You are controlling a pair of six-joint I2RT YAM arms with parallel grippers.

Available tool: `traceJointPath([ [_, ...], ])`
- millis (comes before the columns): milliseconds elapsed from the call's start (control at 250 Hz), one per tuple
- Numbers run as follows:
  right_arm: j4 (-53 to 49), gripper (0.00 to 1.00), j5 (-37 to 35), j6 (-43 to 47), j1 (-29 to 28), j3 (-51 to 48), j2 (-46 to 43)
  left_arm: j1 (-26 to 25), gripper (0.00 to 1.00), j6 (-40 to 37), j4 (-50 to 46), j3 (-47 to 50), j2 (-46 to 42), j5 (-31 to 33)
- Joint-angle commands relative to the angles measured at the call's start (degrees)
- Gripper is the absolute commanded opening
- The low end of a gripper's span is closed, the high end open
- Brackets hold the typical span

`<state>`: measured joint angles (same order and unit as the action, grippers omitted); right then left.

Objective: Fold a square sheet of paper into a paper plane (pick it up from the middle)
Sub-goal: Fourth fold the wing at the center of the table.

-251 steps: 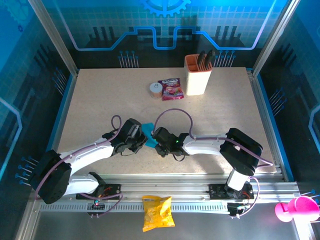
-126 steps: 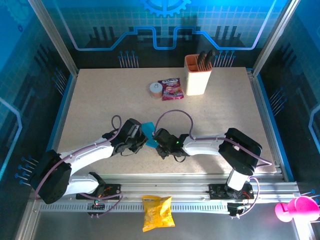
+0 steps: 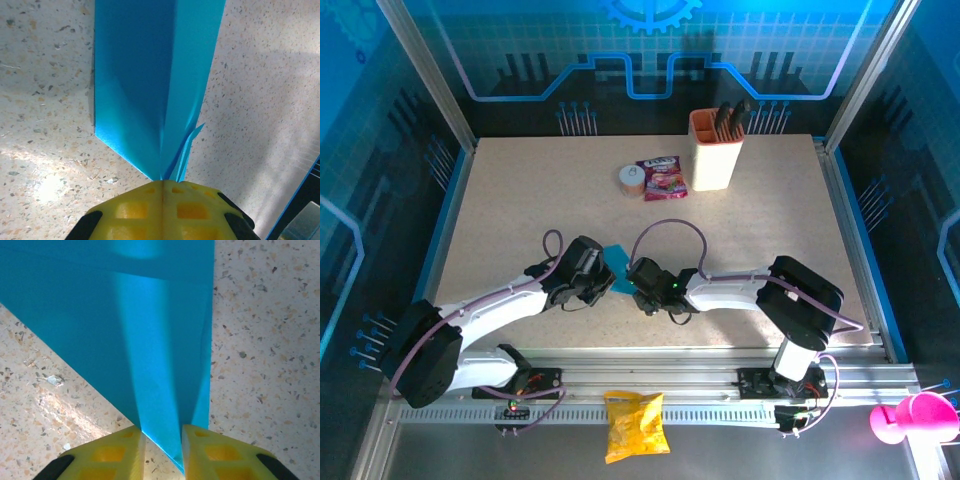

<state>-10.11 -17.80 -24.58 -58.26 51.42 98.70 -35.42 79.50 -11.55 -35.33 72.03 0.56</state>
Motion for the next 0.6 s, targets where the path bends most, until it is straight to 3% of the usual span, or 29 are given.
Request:
traceJointPath([
  [0,-1.58,0.23,-1.92,-0.59,-0.79,-0.70,-1.32,0.00,0.00,-0.49,-1.72,-1.55,-0.34,-0.56],
  [435,-3.06,0.23,-3.49,-0.21,-0.54,0.21,-2.14,0.01,0.00,-0.67,-1.50,-1.19,-0.72,-0.93],
  [595,-2.90,0.17,-3.30,-0.12,-0.40,0.44,-1.16,0.01,0.00,-0.76,-1.54,-1.23,-0.88,-1.08],
])
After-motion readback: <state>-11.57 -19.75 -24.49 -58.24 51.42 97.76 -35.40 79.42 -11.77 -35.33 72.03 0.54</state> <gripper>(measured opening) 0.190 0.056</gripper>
